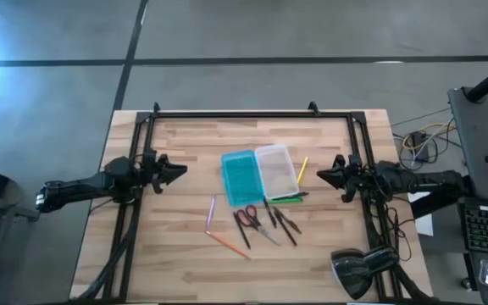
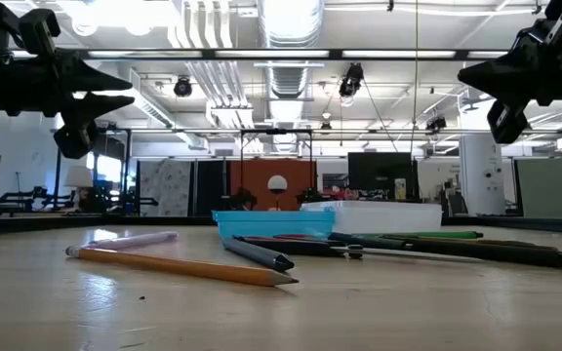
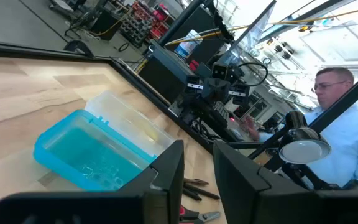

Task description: Pick & place school supplies into a supply box

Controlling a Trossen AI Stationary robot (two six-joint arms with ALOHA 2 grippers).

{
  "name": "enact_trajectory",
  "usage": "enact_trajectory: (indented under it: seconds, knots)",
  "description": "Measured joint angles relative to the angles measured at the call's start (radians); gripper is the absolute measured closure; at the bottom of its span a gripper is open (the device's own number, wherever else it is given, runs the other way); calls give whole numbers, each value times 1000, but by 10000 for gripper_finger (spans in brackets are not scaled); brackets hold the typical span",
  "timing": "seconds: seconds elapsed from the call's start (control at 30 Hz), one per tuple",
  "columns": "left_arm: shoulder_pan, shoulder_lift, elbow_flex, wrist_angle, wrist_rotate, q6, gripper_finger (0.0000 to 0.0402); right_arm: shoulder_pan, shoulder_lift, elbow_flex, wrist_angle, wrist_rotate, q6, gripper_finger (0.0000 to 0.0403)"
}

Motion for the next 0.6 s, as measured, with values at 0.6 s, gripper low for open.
enact_trajectory:
  seconds: [0.6]
  knots:
    - [0, 0, 0, 0, 0, 0, 331, 0, 0, 0, 2, 3, -6, 394]
